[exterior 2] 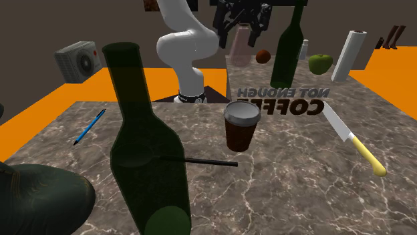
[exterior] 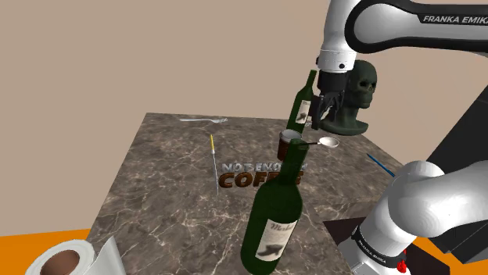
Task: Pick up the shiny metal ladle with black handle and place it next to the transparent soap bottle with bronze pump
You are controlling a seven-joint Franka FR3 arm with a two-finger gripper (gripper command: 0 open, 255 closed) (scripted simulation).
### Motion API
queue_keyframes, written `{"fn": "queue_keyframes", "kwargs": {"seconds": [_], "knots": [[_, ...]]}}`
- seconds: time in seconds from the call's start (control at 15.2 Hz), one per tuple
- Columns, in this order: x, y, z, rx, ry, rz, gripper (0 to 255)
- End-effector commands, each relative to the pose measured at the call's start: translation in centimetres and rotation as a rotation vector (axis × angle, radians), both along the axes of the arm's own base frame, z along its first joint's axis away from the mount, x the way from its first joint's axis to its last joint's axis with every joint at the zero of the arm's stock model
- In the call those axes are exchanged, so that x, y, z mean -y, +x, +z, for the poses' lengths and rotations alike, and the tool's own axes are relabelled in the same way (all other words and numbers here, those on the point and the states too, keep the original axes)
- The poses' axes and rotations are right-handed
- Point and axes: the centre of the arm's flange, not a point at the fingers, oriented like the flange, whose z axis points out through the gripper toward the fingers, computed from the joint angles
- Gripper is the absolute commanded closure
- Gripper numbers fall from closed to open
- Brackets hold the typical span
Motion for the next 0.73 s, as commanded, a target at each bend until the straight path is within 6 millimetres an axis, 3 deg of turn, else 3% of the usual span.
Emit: {"fn": "queue_keyframes", "kwargs": {"seconds": [0.0, 0.33, 0.66], "knots": [[0.0, 0.0, 0.0, 0.000, 0.000, 0.000, 0], [6.3, -1.3, -2.9, 0.033, 0.057, 0.210, 0], [12.4, -1.1, -6.3, 0.066, 0.114, 0.420, 0]]}}
